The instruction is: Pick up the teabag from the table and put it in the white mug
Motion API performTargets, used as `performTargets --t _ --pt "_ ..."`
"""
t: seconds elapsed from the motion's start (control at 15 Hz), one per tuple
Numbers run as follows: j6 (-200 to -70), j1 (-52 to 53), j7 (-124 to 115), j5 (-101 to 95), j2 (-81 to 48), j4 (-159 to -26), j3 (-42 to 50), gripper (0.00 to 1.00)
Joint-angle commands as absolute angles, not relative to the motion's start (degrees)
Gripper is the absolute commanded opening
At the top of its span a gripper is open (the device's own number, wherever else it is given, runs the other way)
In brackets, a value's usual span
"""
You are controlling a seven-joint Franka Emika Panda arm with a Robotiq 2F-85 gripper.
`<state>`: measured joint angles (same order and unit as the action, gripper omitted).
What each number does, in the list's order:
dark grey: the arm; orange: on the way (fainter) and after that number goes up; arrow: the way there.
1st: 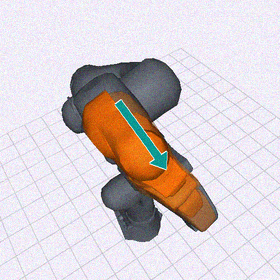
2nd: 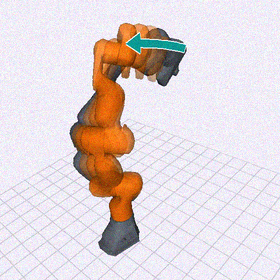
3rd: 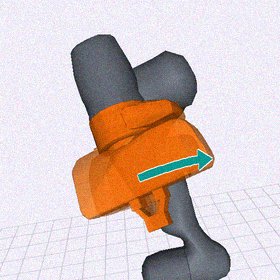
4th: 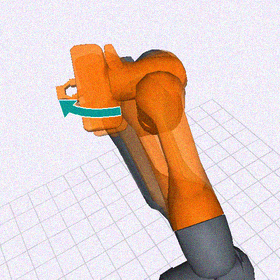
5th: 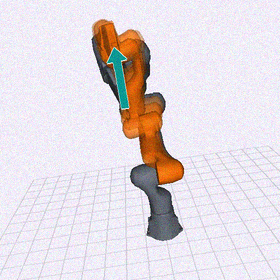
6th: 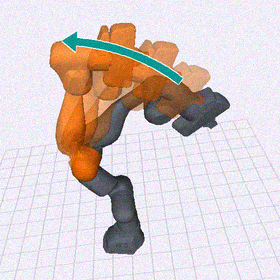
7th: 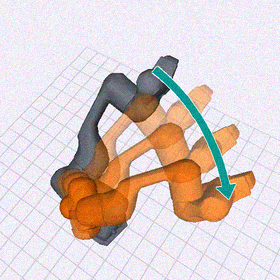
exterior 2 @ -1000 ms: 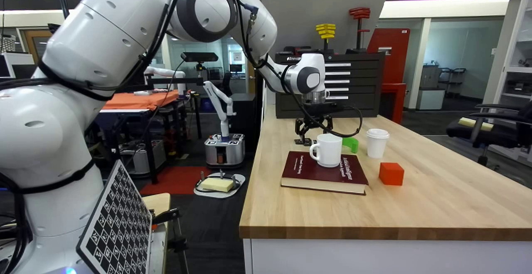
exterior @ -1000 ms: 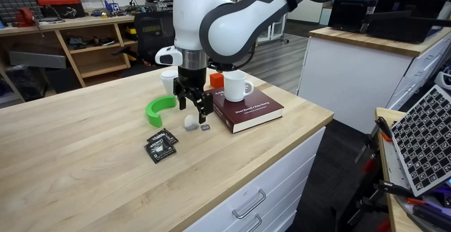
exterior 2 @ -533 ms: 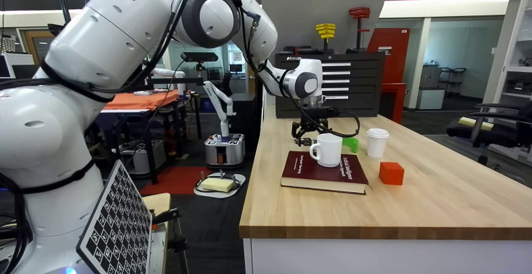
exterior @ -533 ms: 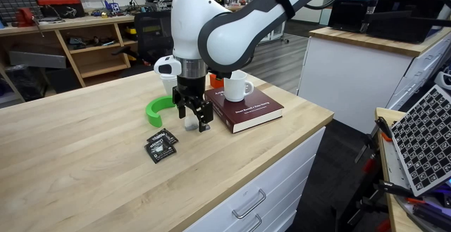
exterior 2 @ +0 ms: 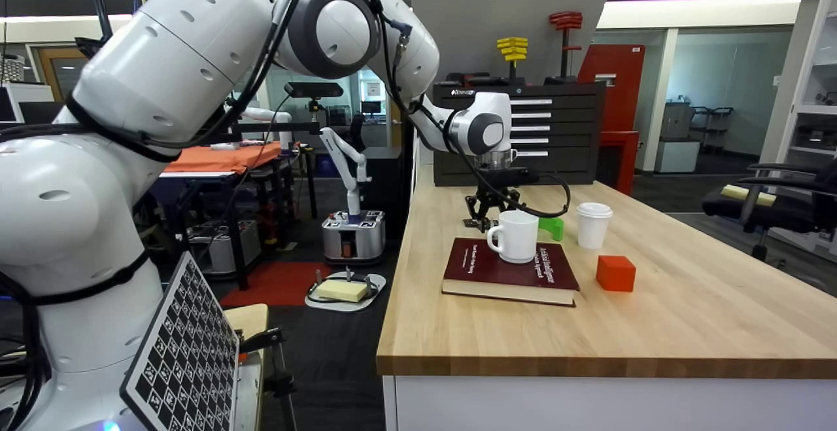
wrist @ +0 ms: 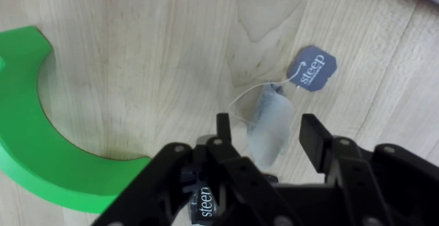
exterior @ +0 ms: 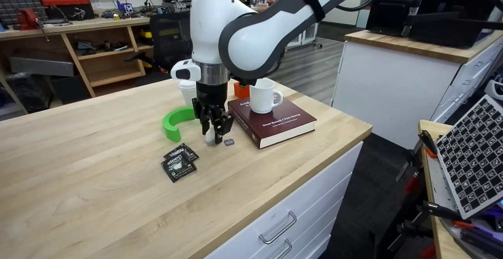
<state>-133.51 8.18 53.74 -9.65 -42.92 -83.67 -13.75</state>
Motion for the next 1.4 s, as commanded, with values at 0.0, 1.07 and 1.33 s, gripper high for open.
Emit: performTargets --t 0.0,1.07,1.33 --pt "-132.5 8.0 54.2 -8.8 -43.9 -81.6 -13.6 0.26" --pt "-133.5 8.5 51.2 -9.7 -39.6 -78.7 -12.0 0.02" --pt "-134.7 8.4 48.3 -10.5 -37.6 -77.5 -9.8 0.02"
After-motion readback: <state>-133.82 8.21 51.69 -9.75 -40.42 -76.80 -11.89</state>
